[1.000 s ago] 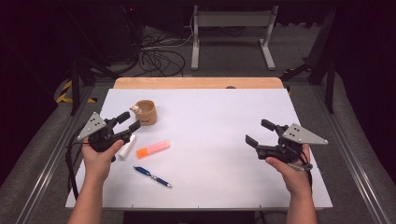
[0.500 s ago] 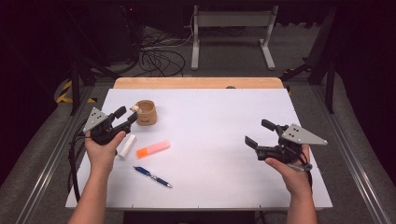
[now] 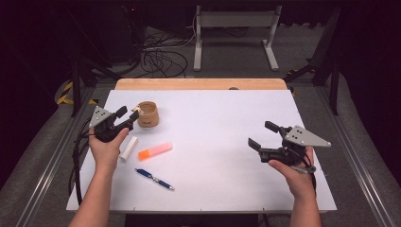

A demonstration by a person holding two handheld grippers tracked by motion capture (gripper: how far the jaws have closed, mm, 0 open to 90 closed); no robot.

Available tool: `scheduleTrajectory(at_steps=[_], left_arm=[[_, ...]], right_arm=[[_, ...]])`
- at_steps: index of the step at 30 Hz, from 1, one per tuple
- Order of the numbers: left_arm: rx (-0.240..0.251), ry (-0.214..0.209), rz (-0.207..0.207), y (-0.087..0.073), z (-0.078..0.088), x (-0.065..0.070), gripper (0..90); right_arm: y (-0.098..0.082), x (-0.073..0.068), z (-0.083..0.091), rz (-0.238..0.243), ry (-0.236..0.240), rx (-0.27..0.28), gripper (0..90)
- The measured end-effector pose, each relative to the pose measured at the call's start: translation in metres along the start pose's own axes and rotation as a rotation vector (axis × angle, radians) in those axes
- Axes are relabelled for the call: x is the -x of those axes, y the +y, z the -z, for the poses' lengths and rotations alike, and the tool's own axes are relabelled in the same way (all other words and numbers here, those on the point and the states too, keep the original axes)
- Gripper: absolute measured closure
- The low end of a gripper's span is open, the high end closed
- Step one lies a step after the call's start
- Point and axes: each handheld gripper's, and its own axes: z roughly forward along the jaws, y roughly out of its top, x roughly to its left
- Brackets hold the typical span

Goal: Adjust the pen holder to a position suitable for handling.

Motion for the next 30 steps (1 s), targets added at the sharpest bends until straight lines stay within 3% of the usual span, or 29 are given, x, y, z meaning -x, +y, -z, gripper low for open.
scheduleTrajectory(at_steps=[13,22,30], left_arm=[[-0.022,0.052,0.042,-0.003,-0.016,-0.004,44.5],[-0.06,0.082,0.043,-0.005,-0.028,-0.004,44.8],[-0.105,0.122,0.079,-0.007,-0.038,-0.002,44.8]], right_arm=[[0.0,0.0,0.001,0.007,0.001,-0.001,15.3],[0.0,0.001,0.001,0.005,0.005,0.003,15.4],[0.0,0.0,0.0,0.001,0.005,0.001,15.7]])
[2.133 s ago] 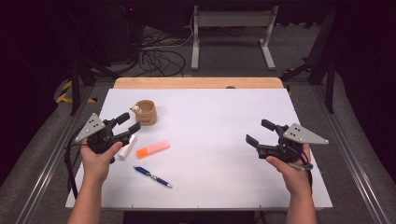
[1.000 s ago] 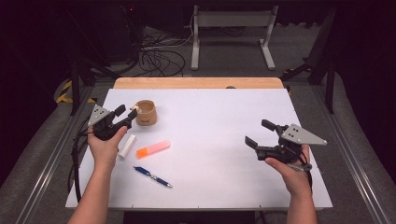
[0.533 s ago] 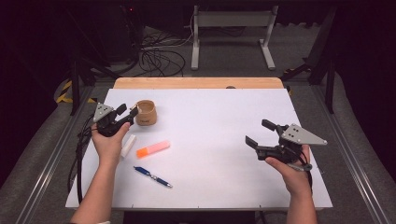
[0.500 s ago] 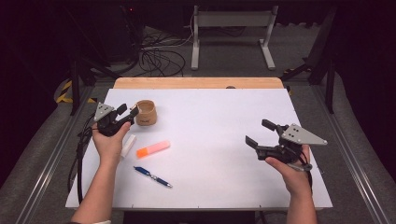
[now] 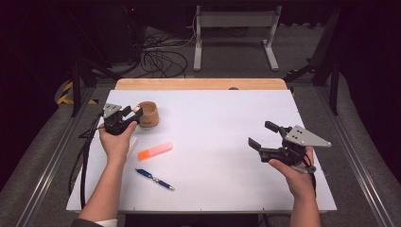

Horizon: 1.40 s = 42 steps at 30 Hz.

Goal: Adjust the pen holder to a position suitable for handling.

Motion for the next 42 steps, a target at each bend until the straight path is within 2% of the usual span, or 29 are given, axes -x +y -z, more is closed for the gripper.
scheduleTrajectory(at_steps=[3,10,18,24,32,34,39,42], left_arm=[[-0.018,0.017,0.012,0.0,-0.004,0.002,45.3],[-0.048,0.048,0.069,-0.001,-0.012,0.001,47.5],[-0.066,0.048,0.101,-0.003,-0.017,0.003,53.0],[-0.071,0.044,0.151,-0.001,-0.016,0.003,55.5],[-0.074,0.025,0.131,-0.001,-0.014,0.006,56.1],[-0.08,0.001,0.147,-0.001,-0.014,0.006,56.2],[-0.075,-0.043,0.147,0.0,-0.012,0.013,56.1],[-0.076,-0.051,0.129,-0.001,-0.012,0.018,56.1]], right_arm=[[0.0,0.0,0.0,0.003,-0.001,0.0,15.8],[0.0,0.0,0.0,0.001,0.001,0.0,16.1],[0.0,0.0,0.0,0.001,0.001,0.002,16.3],[0.0,0.0,0.0,0.005,0.0,0.0,17.3],[0.0,0.0,0.001,0.001,-0.004,0.004,18.9],[0.0,0.0,0.0,0.004,-0.001,0.006,19.2],[0.0,0.0,0.0,0.004,-0.003,0.006,19.5],[0.0,-0.001,0.0,0.009,-0.004,0.005,19.9]])
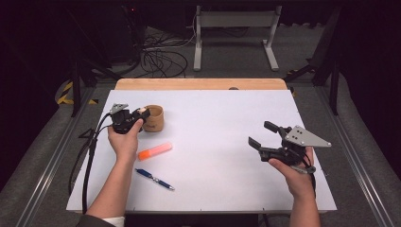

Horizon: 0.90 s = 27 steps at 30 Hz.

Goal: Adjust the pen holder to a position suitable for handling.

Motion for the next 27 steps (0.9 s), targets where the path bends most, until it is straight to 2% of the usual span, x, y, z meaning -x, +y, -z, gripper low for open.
scheduleTrajectory(at_steps=[6,14,20,27], left_arm=[[-0.007,-0.028,-0.017,-0.002,-0.001,0.009,56.2],[-0.017,-0.074,-0.031,-0.005,-0.004,0.027,56.2],[-0.014,-0.104,-0.043,-0.006,-0.006,0.044,56.1],[-0.015,-0.165,-0.059,-0.007,-0.01,0.067,56.1]], right_arm=[[0.0,0.0,0.0,-0.001,0.001,0.0,20.3],[0.0,0.0,0.0,0.0,0.003,0.0,20.6],[0.0,0.0,0.001,-0.002,0.002,0.003,21.0],[0.0,0.0,0.001,-0.002,0.003,0.002,21.0]])
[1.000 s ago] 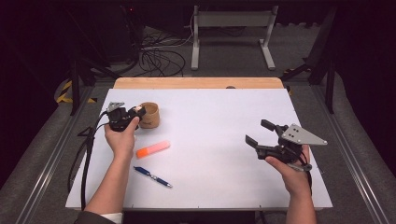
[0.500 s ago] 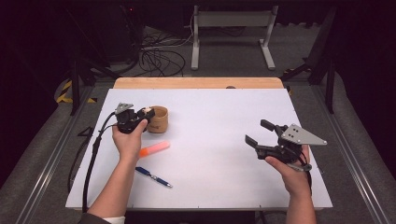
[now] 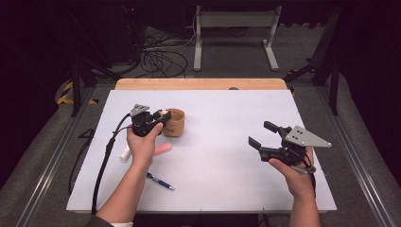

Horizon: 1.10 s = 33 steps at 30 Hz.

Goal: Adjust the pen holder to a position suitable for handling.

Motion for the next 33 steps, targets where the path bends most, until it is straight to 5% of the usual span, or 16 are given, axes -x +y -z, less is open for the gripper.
scheduleTrajectory(at_steps=[20,33], left_arm=[[-0.004,-0.108,0.014,-0.017,-0.023,0.047,56.1],[0.039,-0.089,0.014,-0.033,-0.033,0.062,56.1]], right_arm=[[0.0,0.0,0.0,0.0,0.007,0.006,21.5],[0.0,0.0,0.0,-0.001,0.009,0.011,21.9]])
